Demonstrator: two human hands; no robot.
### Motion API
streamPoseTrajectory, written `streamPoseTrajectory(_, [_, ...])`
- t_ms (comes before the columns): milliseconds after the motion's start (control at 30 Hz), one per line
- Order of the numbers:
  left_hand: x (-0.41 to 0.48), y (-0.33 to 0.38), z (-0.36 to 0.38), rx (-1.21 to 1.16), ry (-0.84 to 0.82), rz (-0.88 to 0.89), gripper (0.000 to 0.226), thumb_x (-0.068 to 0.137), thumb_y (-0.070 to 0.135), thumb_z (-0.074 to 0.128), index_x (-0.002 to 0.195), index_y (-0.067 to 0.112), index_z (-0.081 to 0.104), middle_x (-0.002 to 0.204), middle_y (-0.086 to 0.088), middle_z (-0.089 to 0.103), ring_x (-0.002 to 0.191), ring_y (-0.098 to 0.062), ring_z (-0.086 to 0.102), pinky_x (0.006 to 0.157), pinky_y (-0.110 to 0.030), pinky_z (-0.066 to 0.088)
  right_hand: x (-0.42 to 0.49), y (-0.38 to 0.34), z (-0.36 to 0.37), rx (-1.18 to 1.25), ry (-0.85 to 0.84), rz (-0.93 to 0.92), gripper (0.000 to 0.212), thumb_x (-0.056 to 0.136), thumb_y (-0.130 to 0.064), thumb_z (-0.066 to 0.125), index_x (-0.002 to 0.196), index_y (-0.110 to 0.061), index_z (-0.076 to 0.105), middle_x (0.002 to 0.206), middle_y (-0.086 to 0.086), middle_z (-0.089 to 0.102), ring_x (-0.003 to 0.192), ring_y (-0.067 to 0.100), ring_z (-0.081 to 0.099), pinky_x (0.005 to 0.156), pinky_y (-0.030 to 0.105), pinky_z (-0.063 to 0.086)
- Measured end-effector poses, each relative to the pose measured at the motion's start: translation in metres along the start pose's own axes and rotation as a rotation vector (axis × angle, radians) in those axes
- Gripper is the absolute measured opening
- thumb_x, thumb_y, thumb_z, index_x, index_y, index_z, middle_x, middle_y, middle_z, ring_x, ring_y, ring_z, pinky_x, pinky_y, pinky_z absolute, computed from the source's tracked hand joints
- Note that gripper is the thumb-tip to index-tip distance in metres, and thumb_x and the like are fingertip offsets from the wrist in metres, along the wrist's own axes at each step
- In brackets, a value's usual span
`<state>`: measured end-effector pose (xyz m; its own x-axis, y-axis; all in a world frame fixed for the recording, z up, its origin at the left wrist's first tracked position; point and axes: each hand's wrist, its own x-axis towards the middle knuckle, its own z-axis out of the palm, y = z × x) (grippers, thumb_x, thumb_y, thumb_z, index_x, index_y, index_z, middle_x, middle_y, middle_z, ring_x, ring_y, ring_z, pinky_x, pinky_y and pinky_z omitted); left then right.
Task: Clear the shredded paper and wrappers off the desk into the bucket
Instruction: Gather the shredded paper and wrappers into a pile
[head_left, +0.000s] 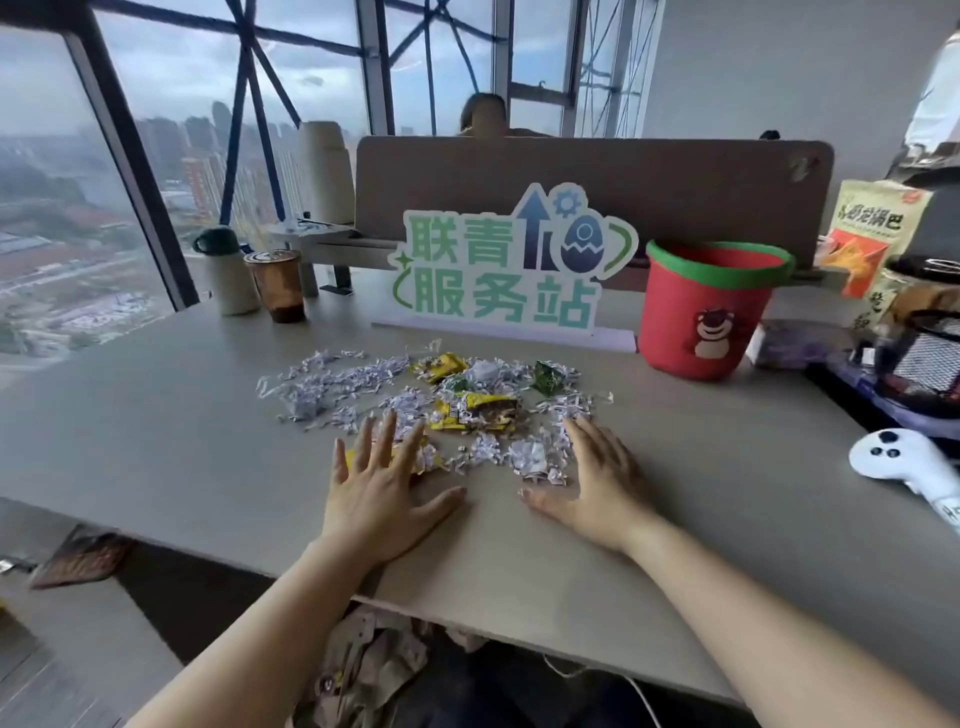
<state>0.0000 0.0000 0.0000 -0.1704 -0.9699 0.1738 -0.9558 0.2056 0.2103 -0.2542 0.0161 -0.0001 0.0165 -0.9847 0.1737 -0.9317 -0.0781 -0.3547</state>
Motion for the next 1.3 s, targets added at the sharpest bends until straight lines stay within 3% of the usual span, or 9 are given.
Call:
streamPoseTrajectory(100, [0.008, 0.003, 0.002, 0.026, 0.022, 0.033, 0.1, 0.062, 0.091, 0.015, 0.145, 0.04, -0.007, 0.158, 0.003, -0.014, 0.144, -0.02, -0.019, 0.118, -0.048, -0.01, 0.008, -0.003, 0.001, -0.026, -0.028, 0.048, 0.116, 0.06, -0.085, 0.045, 0.148, -0.023, 0.0, 0.16, 0.001, 0.0, 0.147, 0.021, 0.001, 0.12, 0.034, 0.004])
streamPoseTrajectory(300, [0.05, 0.014, 0.015, 0.023, 0.048, 0.107, 0.094, 0.066, 0.088, 0.019, 0.145, 0.041, -0.006, 0.159, 0.005, -0.008, 0.146, -0.018, -0.013, 0.119, -0.044, -0.009, 0.05, 0.008, 0.008, -0.026, -0.032, 0.067, 0.119, 0.056, -0.089, 0.041, 0.147, -0.026, -0.002, 0.16, -0.001, 0.001, 0.147, 0.02, 0.002, 0.121, 0.039, 0.01])
streamPoseTrajectory(467, [0.091, 0.027, 0.025, 0.023, 0.029, 0.18, 0.089, 0.069, 0.086, 0.02, 0.144, 0.044, -0.005, 0.159, 0.01, -0.006, 0.146, -0.015, -0.011, 0.12, -0.043, -0.006, 0.076, 0.017, 0.008, -0.01, -0.056, -0.008, 0.108, 0.064, -0.081, 0.049, 0.147, -0.023, 0.01, 0.158, -0.001, 0.013, 0.146, 0.019, 0.01, 0.12, 0.035, 0.012])
streamPoseTrajectory(567, [0.106, 0.035, 0.028, 0.021, -0.011, 0.262, 0.084, 0.069, 0.083, 0.015, 0.143, 0.047, -0.002, 0.158, 0.014, -0.002, 0.146, -0.012, -0.005, 0.12, -0.044, -0.004, 0.081, 0.02, 0.009, 0.001, -0.004, -0.035, 0.105, 0.059, -0.085, 0.037, 0.143, -0.023, 0.026, 0.153, -0.001, 0.029, 0.141, 0.018, 0.023, 0.118, 0.032, 0.019])
streamPoseTrajectory(667, [0.109, 0.038, 0.028, -0.014, -0.051, 0.304, 0.08, 0.071, 0.081, 0.015, 0.143, 0.046, 0.01, 0.156, 0.018, 0.013, 0.146, -0.008, 0.006, 0.121, -0.041, 0.002, 0.079, 0.019, 0.009, -0.005, 0.027, -0.067, 0.094, 0.064, -0.08, 0.034, 0.138, -0.023, 0.038, 0.147, -0.002, 0.037, 0.137, 0.018, 0.03, 0.115, 0.03, 0.022])
streamPoseTrajectory(733, [0.104, 0.037, 0.027, -0.031, -0.011, 0.312, 0.075, 0.074, 0.077, 0.016, 0.142, 0.045, 0.022, 0.152, 0.019, 0.026, 0.144, -0.007, 0.015, 0.12, -0.038, 0.009, 0.076, 0.018, 0.007, 0.007, 0.032, -0.077, 0.082, 0.071, -0.072, 0.041, 0.135, -0.021, 0.043, 0.144, -0.001, 0.042, 0.134, 0.02, 0.034, 0.113, 0.029, 0.024])
streamPoseTrajectory(833, [0.095, 0.037, 0.024, -0.053, 0.079, 0.311, 0.066, 0.078, 0.071, 0.02, 0.134, 0.043, 0.041, 0.143, 0.019, 0.044, 0.137, -0.006, 0.033, 0.112, -0.032, 0.025, 0.072, 0.016, 0.005, 0.021, 0.052, -0.067, 0.08, 0.068, -0.071, 0.037, 0.129, -0.02, 0.05, 0.137, 0.001, 0.05, 0.127, 0.023, 0.04, 0.109, 0.03, 0.029])
streamPoseTrajectory(967, [0.09, 0.04, 0.023, -0.071, 0.11, 0.276, 0.054, 0.082, 0.066, 0.032, 0.126, 0.041, 0.051, 0.134, 0.018, 0.054, 0.126, -0.012, 0.048, 0.1, -0.031, 0.039, 0.066, 0.015, 0.001, 0.066, 0.079, -0.041, 0.061, 0.077, -0.055, 0.058, 0.126, -0.019, 0.055, 0.128, 0.004, 0.055, 0.12, 0.026, 0.043, 0.103, 0.029, 0.032])
streamPoseTrajectory(1300, [0.086, 0.041, 0.024, -0.058, 0.182, 0.229, 0.036, 0.086, 0.055, 0.05, 0.111, 0.035, 0.065, 0.12, 0.012, 0.064, 0.113, -0.02, 0.054, 0.089, -0.032, 0.041, 0.059, 0.02, 0.0, 0.258, 0.134, -0.016, 0.028, 0.078, -0.024, 0.07, 0.103, -0.012, 0.064, 0.104, 0.012, 0.059, 0.104, 0.028, 0.054, 0.084, 0.028, 0.039])
